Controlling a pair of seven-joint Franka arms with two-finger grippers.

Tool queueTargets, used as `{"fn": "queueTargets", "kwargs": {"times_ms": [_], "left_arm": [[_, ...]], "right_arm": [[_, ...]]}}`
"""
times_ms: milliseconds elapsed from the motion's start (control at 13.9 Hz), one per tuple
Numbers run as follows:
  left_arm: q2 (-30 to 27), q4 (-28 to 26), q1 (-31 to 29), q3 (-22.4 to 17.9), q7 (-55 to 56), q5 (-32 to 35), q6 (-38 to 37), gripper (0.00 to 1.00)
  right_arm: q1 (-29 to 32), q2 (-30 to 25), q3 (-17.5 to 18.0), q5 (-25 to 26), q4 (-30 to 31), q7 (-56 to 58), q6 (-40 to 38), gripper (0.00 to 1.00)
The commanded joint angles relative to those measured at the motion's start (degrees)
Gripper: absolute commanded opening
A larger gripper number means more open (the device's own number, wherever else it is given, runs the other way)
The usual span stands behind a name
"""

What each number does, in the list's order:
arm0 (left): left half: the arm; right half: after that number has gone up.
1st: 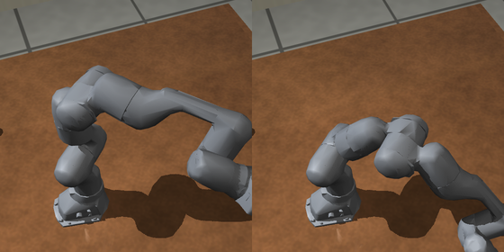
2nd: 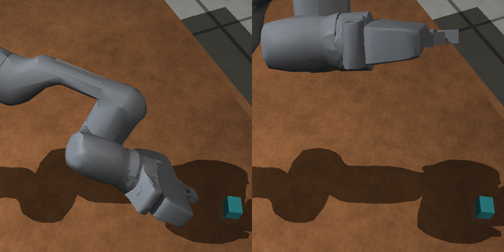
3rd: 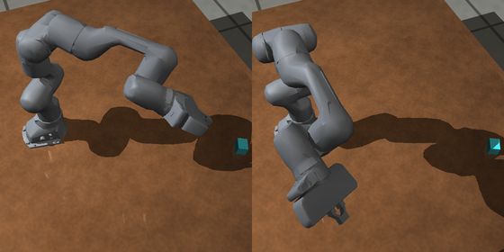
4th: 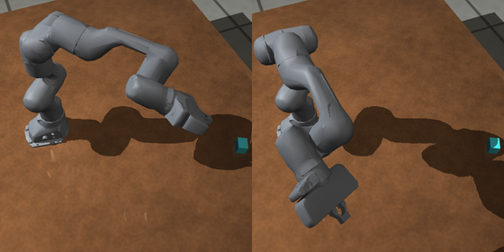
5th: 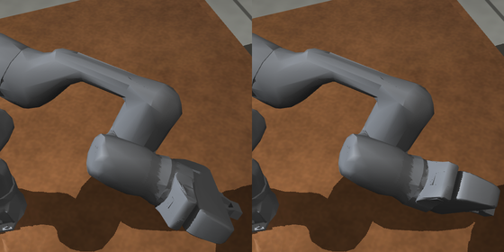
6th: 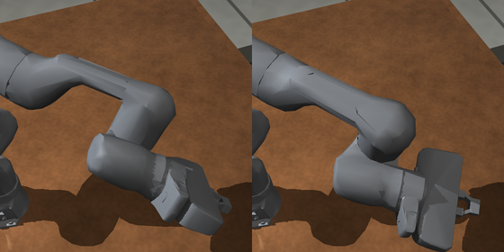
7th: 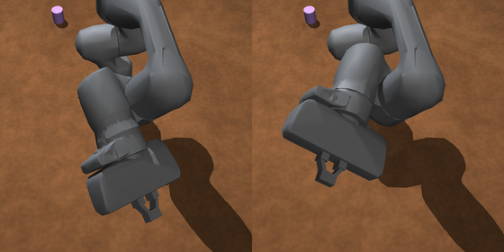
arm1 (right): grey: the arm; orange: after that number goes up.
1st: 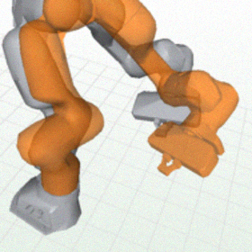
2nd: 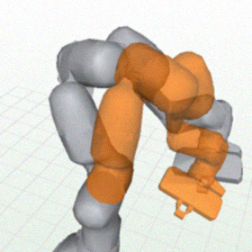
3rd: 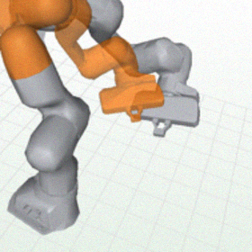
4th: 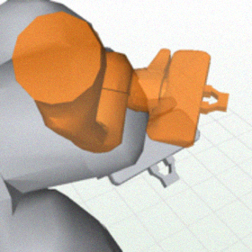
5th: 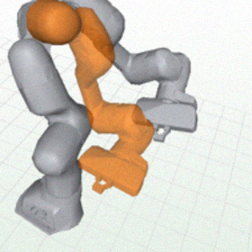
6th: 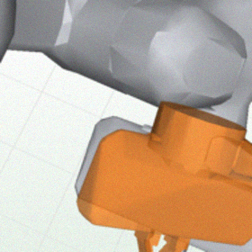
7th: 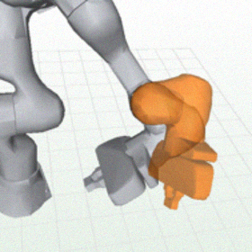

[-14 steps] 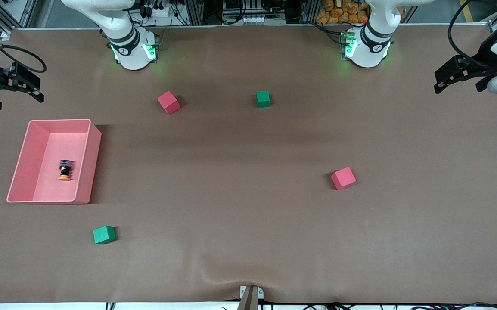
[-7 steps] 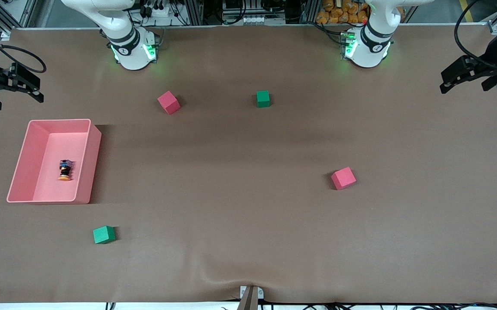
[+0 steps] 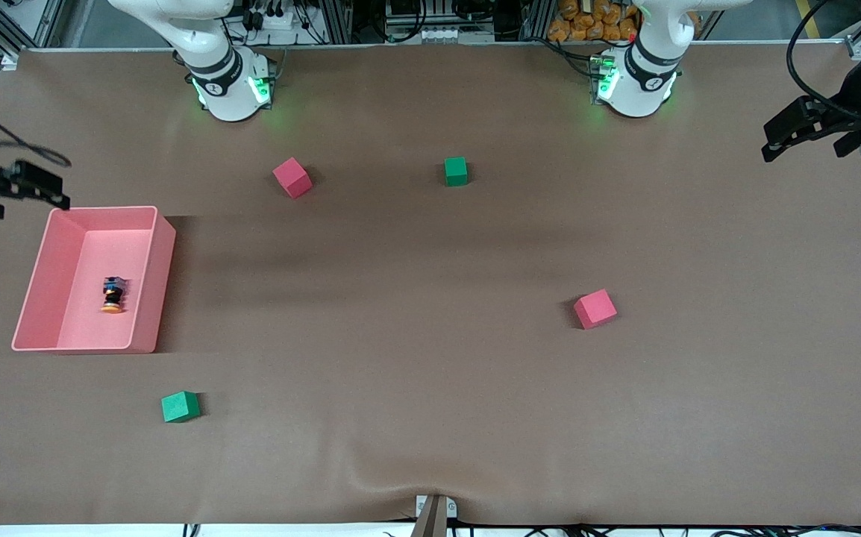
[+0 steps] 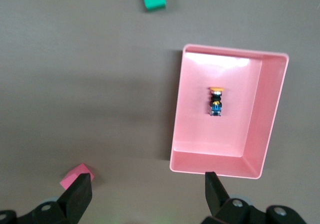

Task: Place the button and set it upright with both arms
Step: 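Lower the right gripper into the pink tray over the yellow button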

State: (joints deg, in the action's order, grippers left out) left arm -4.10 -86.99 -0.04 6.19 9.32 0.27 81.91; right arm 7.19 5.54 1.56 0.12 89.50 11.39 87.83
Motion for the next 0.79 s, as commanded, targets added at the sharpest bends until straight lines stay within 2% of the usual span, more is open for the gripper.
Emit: {"fn": "queueTargets", "kwargs": {"times_ms": [0,288,433,577,721], "left_arm": [[0.1,0.9,0.0,0.4,0.9,0.7,-1.0,1.00],[0.1,0.9,0.2,0.7,1.2,0.7,-1.0,1.00],[0.8,0.9,0.3,0.8,1.1,1.0,-1.0,1.00],[0.8,0.9,0.5,1.8,0.5,5.3,-1.0,1.00],[0.7,0.9,-0.1,2.5,0.3,5.5,-1.0,1.00]], "right_arm": [[4.1,5.0,0.6,0.4,-1.6,0.7,1.1,1.00],[7.7,11.9,0.6,1.1,-1.4,0.9,4.7,1.00],[10.0,15.5,0.6,1.1,-0.7,5.9,8.7,1.00],[12.2,18.9,0.6,1.1,0.3,7.1,13.0,1.00],[13.3,20.7,0.6,0.9,1.9,7.0,15.0,1.00]]}}
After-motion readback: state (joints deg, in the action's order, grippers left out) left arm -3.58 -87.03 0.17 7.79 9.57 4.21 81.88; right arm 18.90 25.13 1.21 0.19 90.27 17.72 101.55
